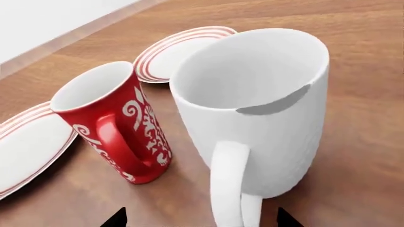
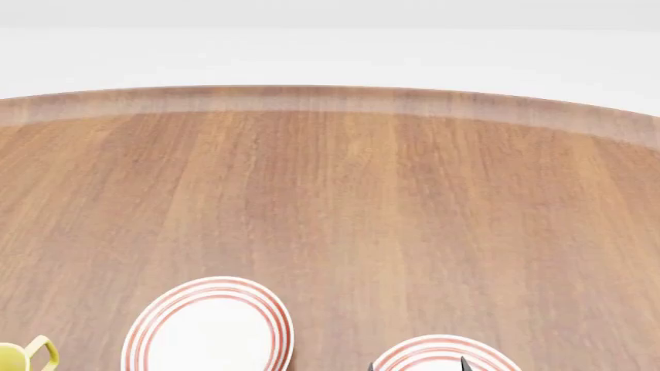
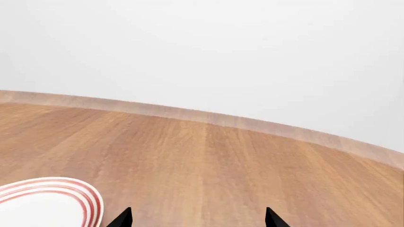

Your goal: Put the white mug on the left plate.

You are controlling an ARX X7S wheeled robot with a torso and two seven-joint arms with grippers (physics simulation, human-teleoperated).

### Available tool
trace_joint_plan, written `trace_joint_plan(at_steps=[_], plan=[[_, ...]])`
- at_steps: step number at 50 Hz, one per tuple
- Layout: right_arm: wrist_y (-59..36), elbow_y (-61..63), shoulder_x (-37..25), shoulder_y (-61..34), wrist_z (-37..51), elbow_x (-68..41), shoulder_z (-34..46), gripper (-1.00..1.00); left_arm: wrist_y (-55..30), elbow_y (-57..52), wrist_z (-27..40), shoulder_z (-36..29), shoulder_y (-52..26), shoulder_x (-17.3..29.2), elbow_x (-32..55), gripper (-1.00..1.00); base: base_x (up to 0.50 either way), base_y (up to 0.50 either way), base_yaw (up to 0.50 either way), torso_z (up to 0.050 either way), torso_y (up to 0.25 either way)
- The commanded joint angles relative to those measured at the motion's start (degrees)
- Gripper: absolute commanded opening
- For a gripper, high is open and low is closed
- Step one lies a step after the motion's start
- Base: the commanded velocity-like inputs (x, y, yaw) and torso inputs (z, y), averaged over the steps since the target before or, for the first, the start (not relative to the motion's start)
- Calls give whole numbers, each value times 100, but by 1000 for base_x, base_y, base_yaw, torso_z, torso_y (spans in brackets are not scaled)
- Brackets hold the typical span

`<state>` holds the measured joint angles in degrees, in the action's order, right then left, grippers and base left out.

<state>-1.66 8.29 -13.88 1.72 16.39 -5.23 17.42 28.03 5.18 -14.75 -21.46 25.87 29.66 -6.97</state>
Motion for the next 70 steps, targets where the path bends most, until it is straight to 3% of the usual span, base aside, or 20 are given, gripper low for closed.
trace_joint_plan(at_steps=[1, 17, 18, 32, 54, 70], plan=[[-11, -6, -18, -20, 33, -13, 33, 100, -123, 139, -52, -80, -177, -41, -55, 100, 0, 0, 0, 0, 0], [-6, 14, -52, -11, 81, -33, 70, 100, -206, 19, -91, -122, -218, -26, 2, 100, 0, 0, 0, 0, 0], [1, 2, -53, -15, 84, -32, 71, 100, -168, 58, -74, -132, -237, -42, -20, -100, 0, 0, 0, 0, 0], [-12, -2, -73, -39, 96, -55, 124, 100, -59, -61, -93, -127, -157, 47, 127, -100, 1, -1, -1, 0, 0], [-23, -15, -99, -71, 161, -71, 177, 100, 727, -81, 475, 44, 466, 187, 31, -100, 0, 0, 0, 0, 0], [31, -71, -127, -84, 182, -111, 198, 100, 1111, -922, 1145, 619, 1287, 527, -137, -100, 0, 0, 0, 0, 0]])
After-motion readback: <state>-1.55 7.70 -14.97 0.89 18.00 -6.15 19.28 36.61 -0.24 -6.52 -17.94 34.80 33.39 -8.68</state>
